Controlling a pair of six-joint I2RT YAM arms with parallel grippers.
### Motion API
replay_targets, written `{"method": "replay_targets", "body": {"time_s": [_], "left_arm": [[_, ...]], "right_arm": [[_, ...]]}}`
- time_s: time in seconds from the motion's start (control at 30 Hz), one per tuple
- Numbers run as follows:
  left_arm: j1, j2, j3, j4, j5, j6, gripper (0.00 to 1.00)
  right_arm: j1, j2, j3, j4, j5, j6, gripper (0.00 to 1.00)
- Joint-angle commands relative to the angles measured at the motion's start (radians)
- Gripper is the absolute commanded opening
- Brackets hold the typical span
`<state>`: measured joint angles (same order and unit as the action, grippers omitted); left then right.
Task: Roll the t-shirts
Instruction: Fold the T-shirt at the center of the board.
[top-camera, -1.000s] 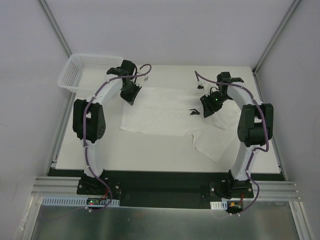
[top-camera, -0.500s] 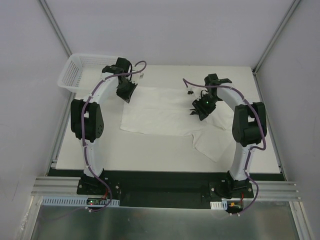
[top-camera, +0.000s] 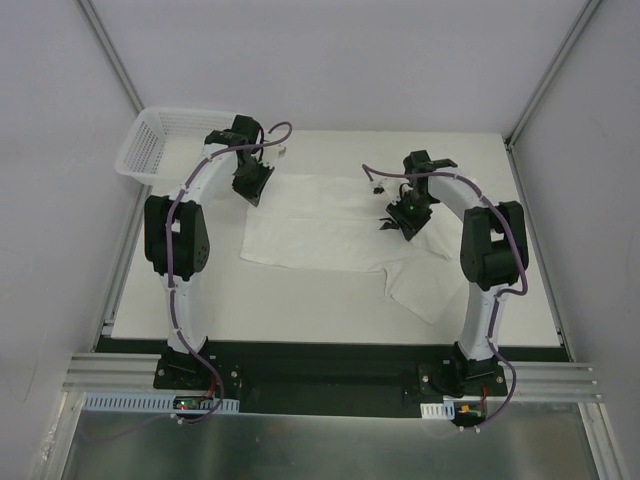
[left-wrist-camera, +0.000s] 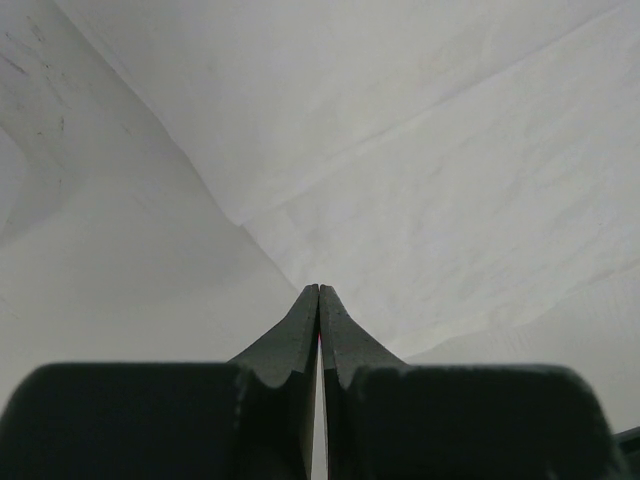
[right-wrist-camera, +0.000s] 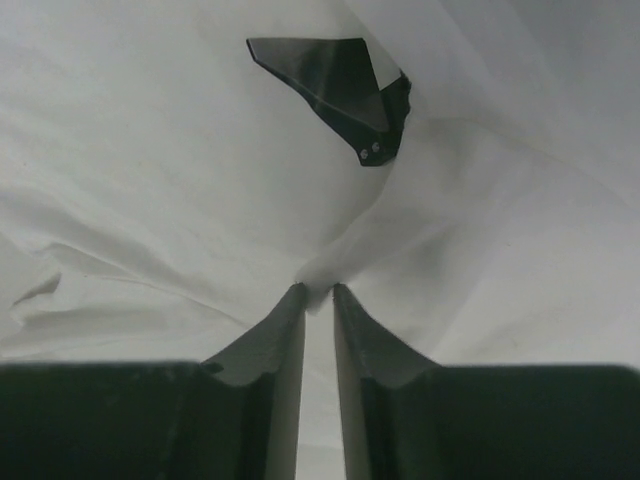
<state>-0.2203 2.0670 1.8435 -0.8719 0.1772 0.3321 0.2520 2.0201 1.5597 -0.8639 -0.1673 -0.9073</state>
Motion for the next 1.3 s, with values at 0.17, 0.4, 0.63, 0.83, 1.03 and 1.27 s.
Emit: {"method": "replay_targets", "body": {"time_s": [0.17,0.4,0.63,0.83,1.03,1.27], "left_arm": [[0.013,0.007,0.053,-0.030,0.002,0.010,0.00],[0.013,0.018,0.059,-0.033,0.013,-0.002,0.00],[0.015,0.013,0.043,-0.036,0.007,0.008,0.00],[0.015,0.018,0.059,-0.041,0.004,0.015,0.00],[0.015,0.024,0.059,-0.042,0.002,0.013,0.00],[0.015,0.036,0.082,-0.042,0.008,0.007,0.00]], "right_arm": [[-0.032,0.003,0.095,-0.099,-0.162,0.082,0.03],[-0.114,0.071,0.132,-0.190,-0.356,0.116,0.04],[-0.112,0.103,0.142,-0.234,-0.363,0.078,0.19],[-0.103,0.051,0.148,-0.235,-0.287,0.074,0.32],[-0.017,-0.162,-0.004,-0.090,-0.180,-0.065,0.33],[0.052,-0.095,0.023,-0.083,-0.170,-0.085,0.32]]}}
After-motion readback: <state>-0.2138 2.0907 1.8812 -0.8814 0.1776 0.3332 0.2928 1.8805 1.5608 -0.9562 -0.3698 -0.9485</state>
